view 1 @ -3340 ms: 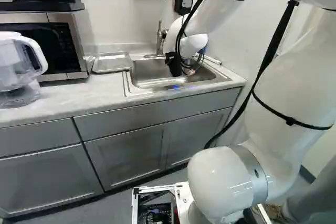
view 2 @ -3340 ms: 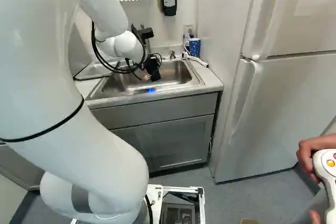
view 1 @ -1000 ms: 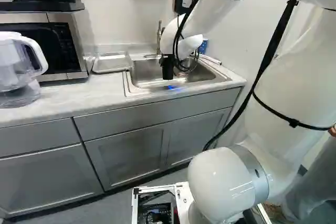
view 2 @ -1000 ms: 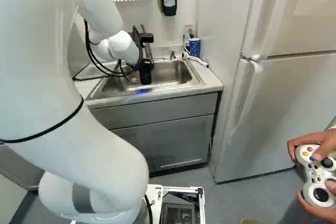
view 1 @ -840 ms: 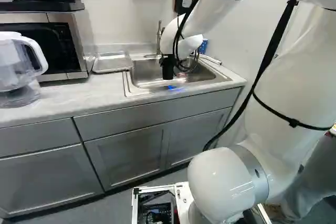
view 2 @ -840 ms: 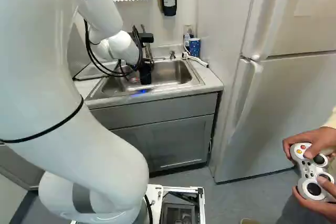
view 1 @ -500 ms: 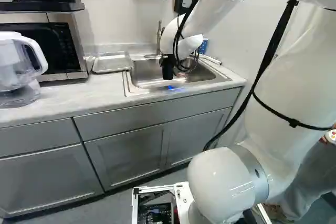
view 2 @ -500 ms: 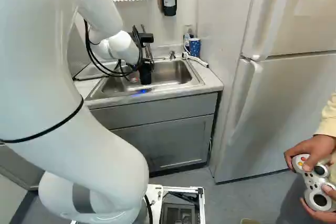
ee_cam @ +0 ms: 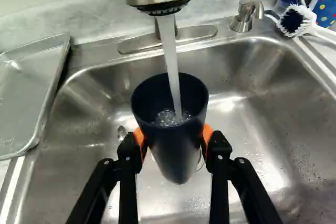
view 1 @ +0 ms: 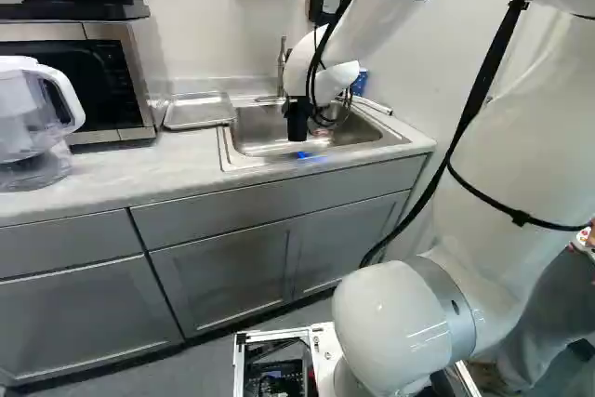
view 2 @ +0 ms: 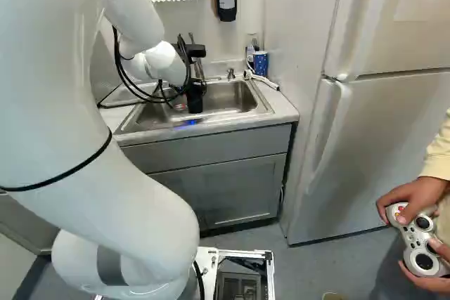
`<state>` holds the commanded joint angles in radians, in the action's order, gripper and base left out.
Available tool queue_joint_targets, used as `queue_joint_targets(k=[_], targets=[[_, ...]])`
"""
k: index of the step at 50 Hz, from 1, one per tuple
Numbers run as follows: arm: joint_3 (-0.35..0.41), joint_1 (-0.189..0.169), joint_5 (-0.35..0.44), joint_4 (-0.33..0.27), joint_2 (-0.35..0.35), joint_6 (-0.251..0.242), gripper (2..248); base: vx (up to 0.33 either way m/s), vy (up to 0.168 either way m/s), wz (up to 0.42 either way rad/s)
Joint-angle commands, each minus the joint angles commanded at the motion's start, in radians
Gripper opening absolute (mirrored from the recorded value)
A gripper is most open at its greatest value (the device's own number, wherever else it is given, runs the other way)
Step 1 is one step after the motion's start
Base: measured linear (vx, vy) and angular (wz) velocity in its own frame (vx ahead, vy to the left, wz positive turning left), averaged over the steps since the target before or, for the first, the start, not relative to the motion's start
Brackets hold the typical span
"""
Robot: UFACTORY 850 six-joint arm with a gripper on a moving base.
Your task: Rinse the cup and place it in the tray
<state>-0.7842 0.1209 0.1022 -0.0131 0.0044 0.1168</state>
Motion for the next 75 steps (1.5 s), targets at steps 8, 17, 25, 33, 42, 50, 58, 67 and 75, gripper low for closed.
queue_joint_targets(k=[8, 17, 25, 33, 42, 50, 58, 67, 75], targets=[[0.000, 0.000, 0.000, 0.000, 0.000, 0.000, 122, 0.000, 0.000, 0.000], [0.000, 0.000, 0.000, 0.000, 0.000, 0.000, 122, 0.000, 0.000, 0.000], [0.000, 0.000, 0.000, 0.000, 0.000, 0.000, 122, 0.000, 0.000, 0.000], [0.000, 0.000, 0.000, 0.000, 0.000, 0.000, 122, 0.000, 0.000, 0.000], [0.000, 0.000, 0.000, 0.000, 0.000, 0.000, 122, 0.000, 0.000, 0.000], [0.000, 0.000, 0.000, 0.000, 0.000, 0.000, 122, 0.000, 0.000, 0.000], [0.000, 0.000, 0.000, 0.000, 0.000, 0.000, 122, 0.000, 0.000, 0.000], [0.000, 0.000, 0.000, 0.000, 0.000, 0.000, 122, 0.000, 0.000, 0.000], [0.000, 0.000, 0.000, 0.000, 0.000, 0.000, 122, 0.000, 0.000, 0.000]])
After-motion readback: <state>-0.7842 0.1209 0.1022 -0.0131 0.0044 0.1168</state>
